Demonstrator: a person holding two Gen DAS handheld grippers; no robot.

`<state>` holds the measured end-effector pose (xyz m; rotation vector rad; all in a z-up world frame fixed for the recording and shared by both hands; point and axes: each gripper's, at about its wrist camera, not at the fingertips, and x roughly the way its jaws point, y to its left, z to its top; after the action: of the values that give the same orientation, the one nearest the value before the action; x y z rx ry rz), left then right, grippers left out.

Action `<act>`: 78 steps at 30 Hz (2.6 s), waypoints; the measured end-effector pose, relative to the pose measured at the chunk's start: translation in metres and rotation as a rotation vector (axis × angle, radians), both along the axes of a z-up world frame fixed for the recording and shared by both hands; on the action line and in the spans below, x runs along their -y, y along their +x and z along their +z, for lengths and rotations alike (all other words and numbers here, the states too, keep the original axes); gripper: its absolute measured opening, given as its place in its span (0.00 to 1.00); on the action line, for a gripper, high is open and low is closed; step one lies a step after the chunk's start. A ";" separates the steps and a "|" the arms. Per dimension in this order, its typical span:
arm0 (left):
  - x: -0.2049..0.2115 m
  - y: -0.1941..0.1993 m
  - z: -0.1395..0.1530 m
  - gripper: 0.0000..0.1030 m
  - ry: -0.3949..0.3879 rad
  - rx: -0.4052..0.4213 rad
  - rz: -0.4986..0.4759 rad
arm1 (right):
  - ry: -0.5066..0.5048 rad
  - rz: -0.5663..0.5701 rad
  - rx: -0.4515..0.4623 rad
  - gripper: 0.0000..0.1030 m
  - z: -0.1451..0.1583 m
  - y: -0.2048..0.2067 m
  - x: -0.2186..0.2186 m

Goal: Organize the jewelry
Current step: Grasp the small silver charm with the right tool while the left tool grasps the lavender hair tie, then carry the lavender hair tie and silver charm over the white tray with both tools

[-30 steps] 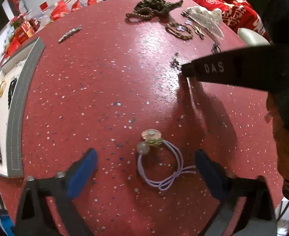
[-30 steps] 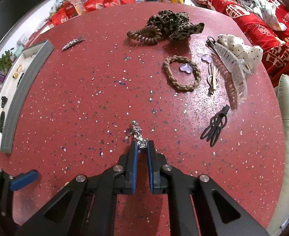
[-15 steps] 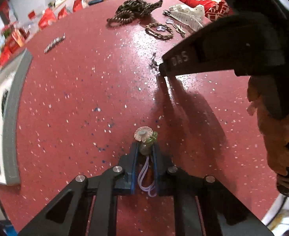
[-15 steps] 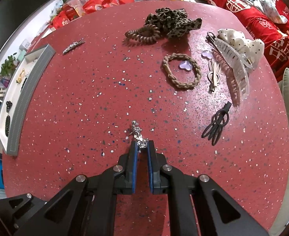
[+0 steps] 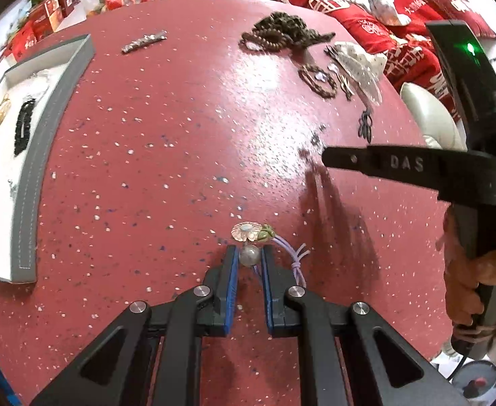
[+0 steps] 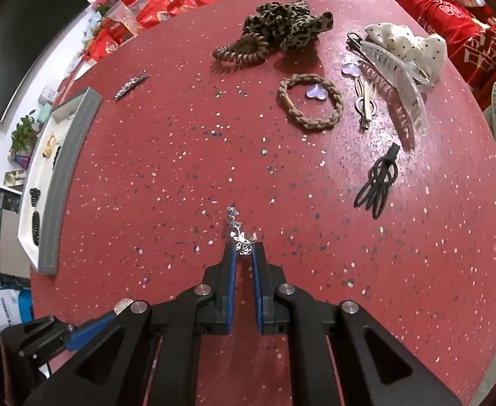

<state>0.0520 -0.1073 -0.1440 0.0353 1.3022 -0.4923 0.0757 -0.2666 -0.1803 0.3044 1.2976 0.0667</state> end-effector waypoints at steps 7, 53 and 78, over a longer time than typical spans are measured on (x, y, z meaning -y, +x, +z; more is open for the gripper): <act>-0.007 -0.002 0.011 0.15 -0.013 0.002 0.004 | 0.018 -0.004 -0.011 0.09 0.011 -0.008 -0.005; -0.190 0.058 0.091 0.15 -0.012 0.147 0.390 | 0.082 0.236 0.076 0.09 0.101 0.062 -0.160; -0.250 0.132 0.077 0.15 -0.010 0.264 0.452 | 0.170 0.292 0.130 0.09 0.098 0.152 -0.227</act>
<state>0.1841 0.1422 -0.0672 -0.1937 1.0079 -0.1010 0.2274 -0.0397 -0.0822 0.2488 1.2012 0.4399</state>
